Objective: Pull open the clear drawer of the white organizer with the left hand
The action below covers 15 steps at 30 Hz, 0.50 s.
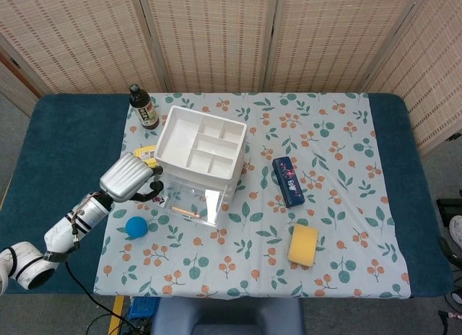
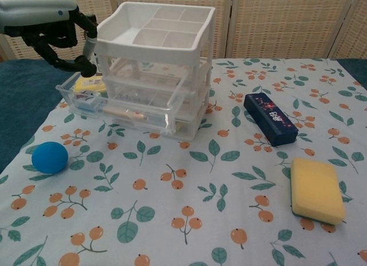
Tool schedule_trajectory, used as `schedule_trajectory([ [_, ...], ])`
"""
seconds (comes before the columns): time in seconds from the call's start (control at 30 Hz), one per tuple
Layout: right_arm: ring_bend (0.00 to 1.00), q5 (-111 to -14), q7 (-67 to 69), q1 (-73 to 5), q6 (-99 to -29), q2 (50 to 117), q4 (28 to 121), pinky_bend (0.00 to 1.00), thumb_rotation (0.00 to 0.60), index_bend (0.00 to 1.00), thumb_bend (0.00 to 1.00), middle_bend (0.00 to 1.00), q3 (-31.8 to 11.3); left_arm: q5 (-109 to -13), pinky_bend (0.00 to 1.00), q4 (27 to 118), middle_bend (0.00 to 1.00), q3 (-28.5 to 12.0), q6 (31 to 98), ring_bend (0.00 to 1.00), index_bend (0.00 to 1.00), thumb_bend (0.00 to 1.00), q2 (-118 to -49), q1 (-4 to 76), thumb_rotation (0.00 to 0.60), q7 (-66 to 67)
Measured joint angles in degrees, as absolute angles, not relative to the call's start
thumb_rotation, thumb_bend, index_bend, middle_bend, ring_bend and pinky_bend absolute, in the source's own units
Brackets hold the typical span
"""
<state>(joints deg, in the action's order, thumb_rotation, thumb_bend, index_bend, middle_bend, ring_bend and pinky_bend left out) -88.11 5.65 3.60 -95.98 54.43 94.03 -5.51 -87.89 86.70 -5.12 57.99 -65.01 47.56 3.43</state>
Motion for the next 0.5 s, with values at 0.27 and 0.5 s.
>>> schedule_trajectory([
  [0.27,0.0,-89.3,4.9,3.0,-95.9,54.3,94.9,0.01,0.6,0.0,0.31,0.04,-5.5,-86.0,1.0,90.5,0.97,-4.0,62.6,1.0,0.55,0.28,-58.8,41.4,0.6,3.1],
  [0.5,0.0,-89.8,4.6,2.5,-95.6,54.5,95.0,0.01,0.6,0.0,0.31,0.04,-5.4,-82.5,1.0,91.3,0.97,-1.8,63.3,1.0,0.55,0.28,-56.4,36.1,0.6,2.4],
])
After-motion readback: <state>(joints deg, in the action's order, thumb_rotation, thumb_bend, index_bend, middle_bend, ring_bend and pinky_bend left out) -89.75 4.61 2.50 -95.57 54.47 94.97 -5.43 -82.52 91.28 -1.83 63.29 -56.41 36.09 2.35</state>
